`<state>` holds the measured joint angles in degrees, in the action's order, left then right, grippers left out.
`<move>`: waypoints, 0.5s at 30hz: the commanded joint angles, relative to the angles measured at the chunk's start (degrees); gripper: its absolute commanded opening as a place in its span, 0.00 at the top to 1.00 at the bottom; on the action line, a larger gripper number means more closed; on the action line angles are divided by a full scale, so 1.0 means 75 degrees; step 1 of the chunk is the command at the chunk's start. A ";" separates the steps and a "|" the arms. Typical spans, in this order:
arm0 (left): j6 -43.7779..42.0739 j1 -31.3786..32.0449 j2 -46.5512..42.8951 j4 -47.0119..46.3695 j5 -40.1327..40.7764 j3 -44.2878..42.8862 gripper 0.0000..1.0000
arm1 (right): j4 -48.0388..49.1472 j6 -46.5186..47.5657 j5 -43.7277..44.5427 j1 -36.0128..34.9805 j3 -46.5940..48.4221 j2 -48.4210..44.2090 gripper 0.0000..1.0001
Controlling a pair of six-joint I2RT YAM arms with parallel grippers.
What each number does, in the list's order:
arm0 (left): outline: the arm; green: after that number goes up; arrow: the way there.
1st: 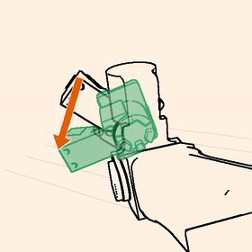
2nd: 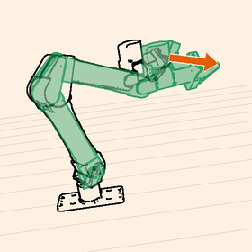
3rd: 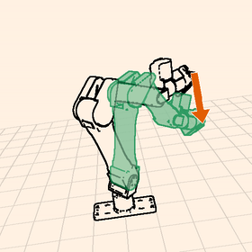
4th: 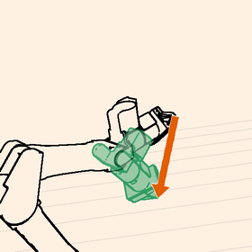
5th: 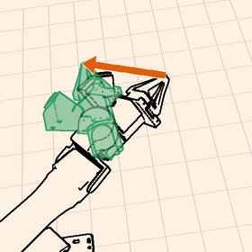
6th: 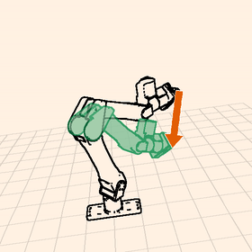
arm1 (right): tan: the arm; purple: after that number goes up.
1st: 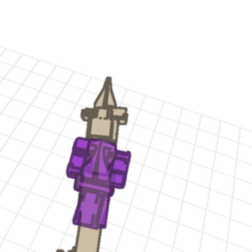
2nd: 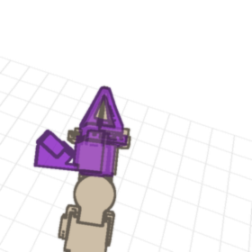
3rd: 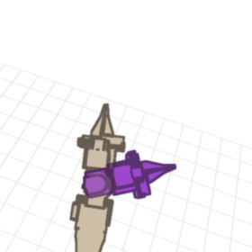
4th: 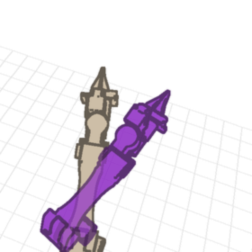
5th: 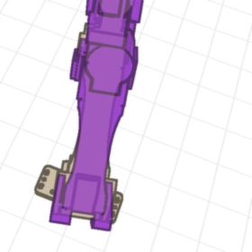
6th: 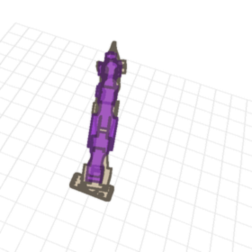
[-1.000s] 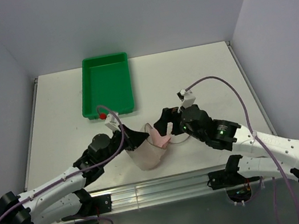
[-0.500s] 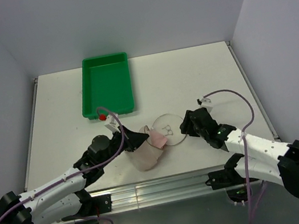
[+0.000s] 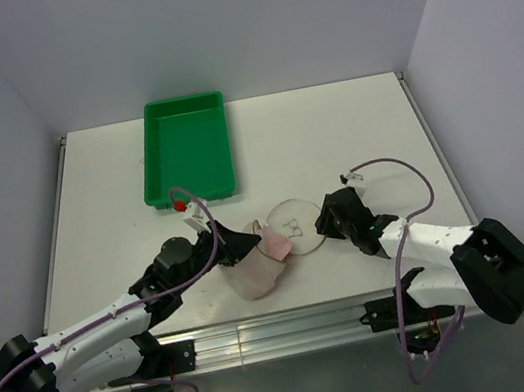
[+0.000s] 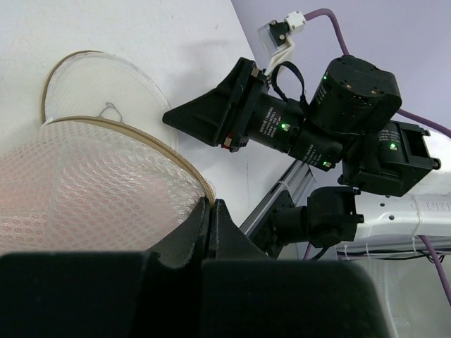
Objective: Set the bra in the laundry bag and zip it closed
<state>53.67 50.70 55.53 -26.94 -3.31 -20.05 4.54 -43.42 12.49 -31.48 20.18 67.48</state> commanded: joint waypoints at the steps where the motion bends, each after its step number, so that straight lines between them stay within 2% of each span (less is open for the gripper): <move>1: -0.0160 -0.0021 -0.0103 -0.0299 -0.0121 -0.0127 1.00 | 0.0555 0.0047 0.0092 0.0085 0.0016 0.0224 0.54; 7: -0.0207 -0.0021 -0.0091 -0.0252 -0.0191 -0.0150 1.00 | 0.0742 0.0035 0.0187 0.0155 -0.0066 0.0365 0.58; 8: -0.0218 -0.0021 -0.0068 -0.0264 -0.0203 -0.0150 1.00 | 0.0813 0.0012 0.0140 0.0143 -0.0078 0.0412 0.68; 10: -0.0207 -0.0021 -0.0045 -0.0299 -0.0226 -0.0150 1.00 | 0.1046 0.0000 0.0092 0.0155 -0.0160 0.0401 0.80; 11: -0.0184 -0.0021 -0.0044 -0.0276 -0.0203 -0.0150 1.00 | 0.1094 0.0012 0.0150 0.0155 -0.0230 0.0227 0.92; 13: -0.0207 -0.0021 -0.0091 -0.0252 -0.0191 -0.0150 1.00 | 0.1106 0.0105 0.0302 0.0167 -0.0300 -0.0148 1.00; 15: -0.0253 -0.0021 -0.0091 -0.0147 -0.0145 -0.0174 1.00 | 0.0873 0.0292 0.0642 0.0143 -0.0394 -0.1166 1.00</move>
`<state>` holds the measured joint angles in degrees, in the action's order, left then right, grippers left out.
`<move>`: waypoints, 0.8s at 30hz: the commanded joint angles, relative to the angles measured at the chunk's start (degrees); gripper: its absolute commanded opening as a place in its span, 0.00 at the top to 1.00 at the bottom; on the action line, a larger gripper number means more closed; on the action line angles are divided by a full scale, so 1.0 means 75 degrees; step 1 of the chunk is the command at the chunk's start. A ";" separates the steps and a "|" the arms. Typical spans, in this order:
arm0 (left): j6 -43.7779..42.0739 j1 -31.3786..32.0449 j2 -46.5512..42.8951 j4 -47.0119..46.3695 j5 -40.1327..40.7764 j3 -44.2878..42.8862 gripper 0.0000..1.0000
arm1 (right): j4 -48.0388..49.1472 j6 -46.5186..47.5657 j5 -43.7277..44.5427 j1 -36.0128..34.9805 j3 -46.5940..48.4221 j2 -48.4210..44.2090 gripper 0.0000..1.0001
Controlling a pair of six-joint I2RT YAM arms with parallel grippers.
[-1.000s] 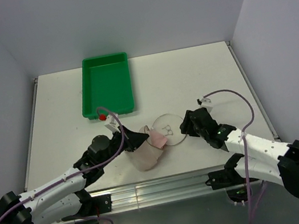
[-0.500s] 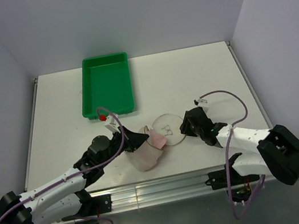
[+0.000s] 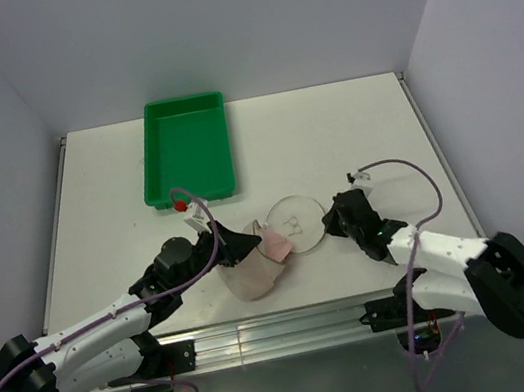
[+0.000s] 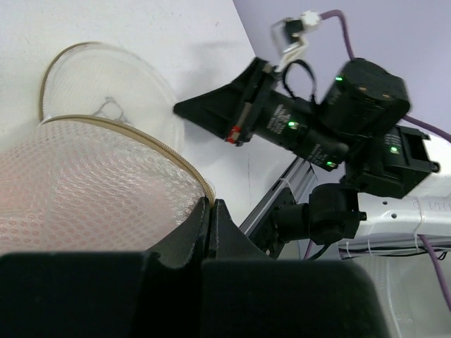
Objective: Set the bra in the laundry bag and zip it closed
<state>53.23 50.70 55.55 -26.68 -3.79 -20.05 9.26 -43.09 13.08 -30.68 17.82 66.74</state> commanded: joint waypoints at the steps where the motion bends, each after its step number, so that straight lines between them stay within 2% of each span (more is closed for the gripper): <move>1: -0.0207 -0.0021 -0.0106 -0.0147 -0.0046 -0.0197 1.00 | -0.0129 0.0319 0.0669 0.0035 -0.0068 -0.1511 1.00; 2: -0.0219 -0.0021 -0.0106 -0.0100 0.0001 -0.0232 1.00 | -0.0399 0.0529 0.0774 0.0024 -0.0045 -0.2409 1.00; 5: -0.0254 -0.0021 -0.0036 -0.0099 0.0037 -0.0372 1.00 | -0.1827 0.0974 0.1173 -0.0058 0.0620 -0.3912 1.00; 10: -0.0289 -0.0021 0.0350 -0.0204 -0.0010 -0.0712 1.00 | -0.4323 0.1479 0.1374 -0.0525 0.2331 -0.4878 1.00; 12: -0.0242 -0.0021 0.0479 -0.0379 -0.0080 -0.0830 1.00 | -0.4632 0.1340 0.1198 -0.0923 0.3094 -0.4763 1.00; 14: -0.0219 -0.0021 0.0585 -0.0416 -0.0045 -0.0888 1.00 | -0.4749 0.1094 0.1628 -0.2291 0.3504 -0.4099 1.00; 15: -0.0242 -0.0010 0.0586 -0.0416 0.0001 -0.0889 1.00 | -0.4901 0.1070 0.2037 -0.2888 0.3657 -0.3758 1.00; 16: -0.0265 -0.0021 0.0551 -0.0323 0.0118 -0.0877 1.00 | -0.5772 0.1035 0.2563 -0.3416 0.3879 -0.3348 1.00; 17: -0.0335 -0.0045 0.0516 -0.0264 0.0154 -0.0831 1.00 | -0.6407 0.0675 0.3601 -0.3955 0.4426 -0.2787 1.00; 19: -0.0371 -0.0045 0.0411 -0.0240 0.0177 -0.0760 1.00 | -0.7207 0.0601 0.4160 -0.4124 0.4770 -0.2874 1.00; 22: -0.0289 -0.0045 0.0491 -0.0392 0.0143 -0.0608 1.00 | -0.5998 0.1385 0.3614 -0.4125 0.4900 -0.3601 1.00; 24: -0.0254 -0.0045 0.0585 -0.0509 0.0037 -0.0631 1.00 | -0.5607 0.1561 0.2914 -0.4206 0.5111 -0.2925 1.00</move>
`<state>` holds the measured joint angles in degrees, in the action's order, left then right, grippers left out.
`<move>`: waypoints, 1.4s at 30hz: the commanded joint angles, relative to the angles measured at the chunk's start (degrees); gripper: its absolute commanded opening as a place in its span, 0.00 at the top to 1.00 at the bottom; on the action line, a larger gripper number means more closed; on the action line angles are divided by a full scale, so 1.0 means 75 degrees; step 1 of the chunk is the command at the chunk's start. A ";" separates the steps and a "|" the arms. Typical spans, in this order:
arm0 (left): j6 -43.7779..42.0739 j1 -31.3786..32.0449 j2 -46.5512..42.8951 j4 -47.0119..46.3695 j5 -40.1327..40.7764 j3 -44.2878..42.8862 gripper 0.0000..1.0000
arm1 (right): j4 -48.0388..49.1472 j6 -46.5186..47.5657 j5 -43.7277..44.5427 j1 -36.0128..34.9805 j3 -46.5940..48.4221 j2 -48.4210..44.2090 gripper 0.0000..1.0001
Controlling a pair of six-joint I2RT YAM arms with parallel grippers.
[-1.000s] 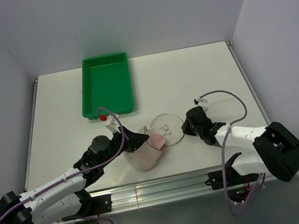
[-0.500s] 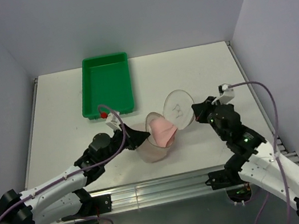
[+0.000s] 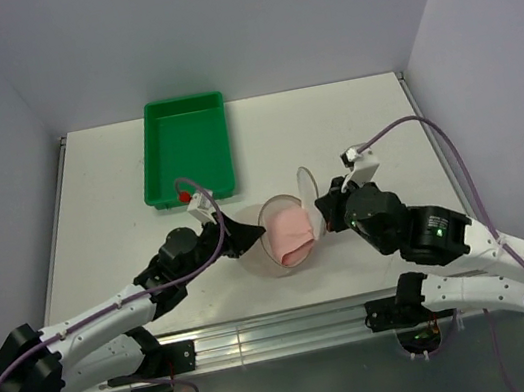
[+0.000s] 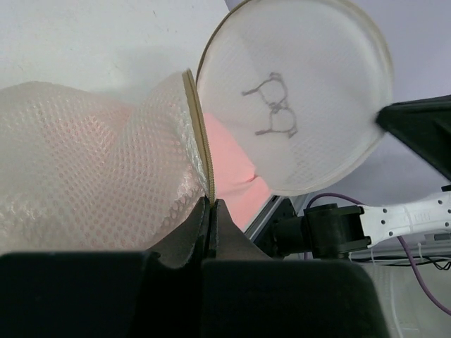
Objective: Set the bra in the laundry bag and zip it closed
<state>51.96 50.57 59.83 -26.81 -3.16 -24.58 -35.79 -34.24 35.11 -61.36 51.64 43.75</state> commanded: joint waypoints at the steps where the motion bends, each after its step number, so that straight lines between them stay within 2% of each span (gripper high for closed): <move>1: -0.0085 -0.0027 0.0049 -0.0480 -0.0048 -0.0074 1.00 | 0.0505 0.0382 -0.0145 -0.0185 0.0719 0.0503 1.00; 3: -0.0190 -0.0039 -0.0090 -0.0259 0.0092 -0.0098 1.00 | 0.0518 0.0428 0.0214 -0.0569 0.1118 0.0952 1.00; 6: -0.0378 -0.0179 -0.0500 0.0116 0.0327 -0.0063 1.00 | 0.0577 0.0837 0.0345 -0.0631 0.1691 0.0193 1.00; 10: -0.0355 -0.0496 -0.0350 0.0036 -0.0187 -0.0646 1.00 | 0.0027 0.1154 -0.0145 -0.0689 0.2933 -0.0115 1.00; 14: -0.0039 -0.0262 0.0166 -0.0456 -0.0680 -0.0989 1.00 | 0.0004 0.1120 -0.0357 -0.0724 0.2631 0.0750 1.00; 16: 0.0078 -0.0168 0.0272 -0.0609 -0.0716 -0.0803 1.00 | -0.0488 0.0933 0.0224 -0.0713 0.2444 0.1033 1.00; 19: 0.0138 -0.0249 -0.0218 -0.0319 -0.0390 -0.0264 1.00 | -0.1179 0.0897 0.1209 -0.0666 0.2068 0.0394 1.00; 22: 0.0254 -0.0449 -0.0443 -0.0408 -0.0480 -0.0051 1.00 | -0.1930 0.0897 0.1517 -0.0467 0.2663 -0.0008 1.00; 24: 0.0290 -0.0449 0.0046 -0.0585 -0.0621 -0.0214 1.00 | -0.1536 0.0920 0.1238 -0.0478 0.2666 0.0108 1.00; 27: 0.0361 -0.0309 0.0517 -0.0879 -0.0962 -0.0543 1.00 | -0.0888 0.0817 0.0206 -0.0502 0.1964 0.1216 1.00; 30: 0.0174 -0.0309 -0.0215 -0.0237 -0.0530 -0.0392 1.00 | -0.1273 0.0709 0.0660 -0.0595 0.1998 0.1422 1.00; 32: -0.0143 -0.0355 -0.0675 0.0511 -0.0074 -0.0333 1.00 | -0.1263 0.0861 0.0778 -0.0584 0.2021 0.0779 1.00; 34: -0.0226 -0.0461 -0.1110 0.0633 -0.0059 -0.0180 1.00 | -0.1508 0.0909 0.0966 -0.0584 0.2348 0.0355 1.00; 42: -0.0096 -0.0461 -0.0595 0.0047 -0.0423 -0.0086 1.00 | -0.1252 0.0627 0.0662 -0.0596 0.1869 0.1081 1.00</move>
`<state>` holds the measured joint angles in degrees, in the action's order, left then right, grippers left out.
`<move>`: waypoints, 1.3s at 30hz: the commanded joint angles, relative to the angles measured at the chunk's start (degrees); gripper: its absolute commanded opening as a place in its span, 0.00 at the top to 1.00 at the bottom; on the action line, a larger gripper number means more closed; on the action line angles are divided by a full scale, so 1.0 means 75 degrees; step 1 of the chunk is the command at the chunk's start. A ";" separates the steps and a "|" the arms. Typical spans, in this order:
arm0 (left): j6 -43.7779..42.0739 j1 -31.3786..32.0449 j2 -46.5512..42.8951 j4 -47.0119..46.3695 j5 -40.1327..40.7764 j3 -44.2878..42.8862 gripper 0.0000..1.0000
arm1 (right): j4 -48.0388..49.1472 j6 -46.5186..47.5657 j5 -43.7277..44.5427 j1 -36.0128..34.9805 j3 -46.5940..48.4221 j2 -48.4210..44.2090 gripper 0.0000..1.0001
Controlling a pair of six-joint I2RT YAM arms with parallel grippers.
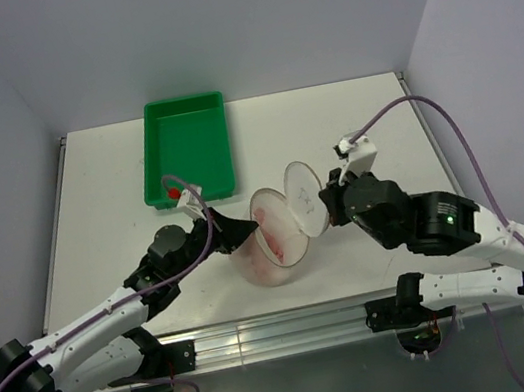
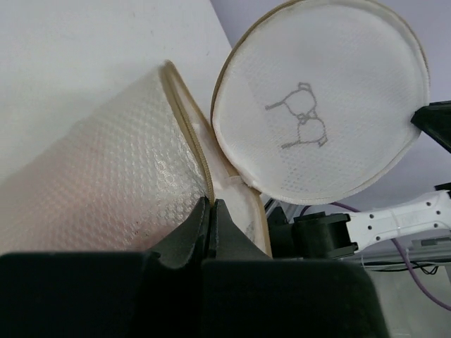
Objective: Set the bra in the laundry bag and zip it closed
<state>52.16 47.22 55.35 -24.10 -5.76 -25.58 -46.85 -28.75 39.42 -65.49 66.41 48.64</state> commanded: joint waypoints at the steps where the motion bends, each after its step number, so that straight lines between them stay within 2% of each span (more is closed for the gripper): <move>1: -0.0146 -0.0015 -0.0009 -0.0291 -0.0064 0.0036 1.00 | 0.0316 -0.0034 0.0065 -0.0045 -0.0089 0.0382 1.00; 4: -0.0170 -0.0015 0.0072 -0.0383 -0.0052 0.0048 1.00 | 0.0049 0.0072 0.0181 -0.0045 0.0413 0.0440 1.00; 8: 0.0017 -0.0015 0.0773 -0.1051 -0.0485 -0.0115 1.00 | -0.0898 -0.0044 0.0626 -0.0302 0.1221 0.0569 1.00; 11: 0.0088 -0.0015 0.1138 -0.1369 -0.0732 -0.0233 1.00 | -0.1357 -0.0232 0.0697 -0.0536 0.1375 0.0697 1.00; 13: 0.0076 -0.0015 0.1163 -0.1392 -0.0721 -0.0210 1.00 | -0.1161 -0.0268 0.0581 -0.0654 0.1119 0.0803 1.00; 18: -0.0099 -0.0015 0.0753 -0.0948 -0.0358 -0.0035 1.00 | 0.0854 -0.0046 -0.0659 -0.0876 0.0239 0.1844 0.99; 19: -0.0111 -0.0027 0.0636 -0.0901 -0.0299 -0.0011 1.00 | 0.0937 -0.0022 -0.0685 -0.1039 0.0297 0.2055 0.94; 20: -0.0146 -0.0038 0.0589 -0.0854 -0.0240 0.0036 1.00 | 0.0927 -0.0022 -0.0628 -0.1145 0.0553 0.2405 0.79; 22: -0.0170 -0.0120 0.0553 -0.0783 -0.0263 0.0071 1.00 | 0.0891 0.0048 -0.0568 -0.1344 0.0719 0.2514 0.62; 23: -0.0170 -0.0144 0.0542 -0.0772 -0.0298 0.0106 1.00 | 0.0938 0.0083 -0.0650 -0.1346 0.0742 0.2340 0.49; 26: -0.0111 -0.0226 0.0530 -0.0912 -0.0427 0.0200 1.00 | 0.1043 -0.0010 -0.0709 -0.1311 0.0393 0.1581 0.38; 27: -0.0111 -0.0238 0.0530 -0.0935 -0.0451 0.0200 1.00 | 0.1044 -0.0068 -0.0697 -0.1264 0.0287 0.1368 0.38; 31: -0.0146 -0.0261 0.0518 -0.0959 -0.0474 0.0200 1.00 | 0.1499 -0.0198 -0.1327 -0.0294 -0.0790 0.0430 0.39; 32: -0.0158 -0.0261 0.0530 -0.0959 -0.0497 0.0200 1.00 | 0.1941 -0.0174 -0.2015 0.0452 -0.1396 0.0138 0.40; 34: -0.0193 -0.0261 0.0530 -0.0936 -0.0521 0.0177 1.00 | 0.2296 -0.0127 -0.2710 0.1124 -0.1903 -0.0040 0.40; 36: -0.0287 -0.0261 0.0530 -0.0900 -0.0533 0.0153 1.00 | 0.2741 0.0013 -0.3063 0.1828 -0.2432 -0.0111 0.38; 38: -0.0392 -0.0273 0.0576 -0.0900 -0.0591 0.0095 1.00 | 0.3266 0.0246 -0.3739 0.2285 -0.2782 -0.0111 0.29; 39: -0.0439 -0.0284 0.0600 -0.0900 -0.0603 0.0072 1.00 | 0.3514 0.0329 -0.4034 0.2775 -0.2901 -0.0122 0.28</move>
<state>51.20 45.43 60.47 -28.40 -9.19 -23.99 -29.39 -28.60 18.83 -49.67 47.13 46.96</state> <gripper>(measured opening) 0.015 0.708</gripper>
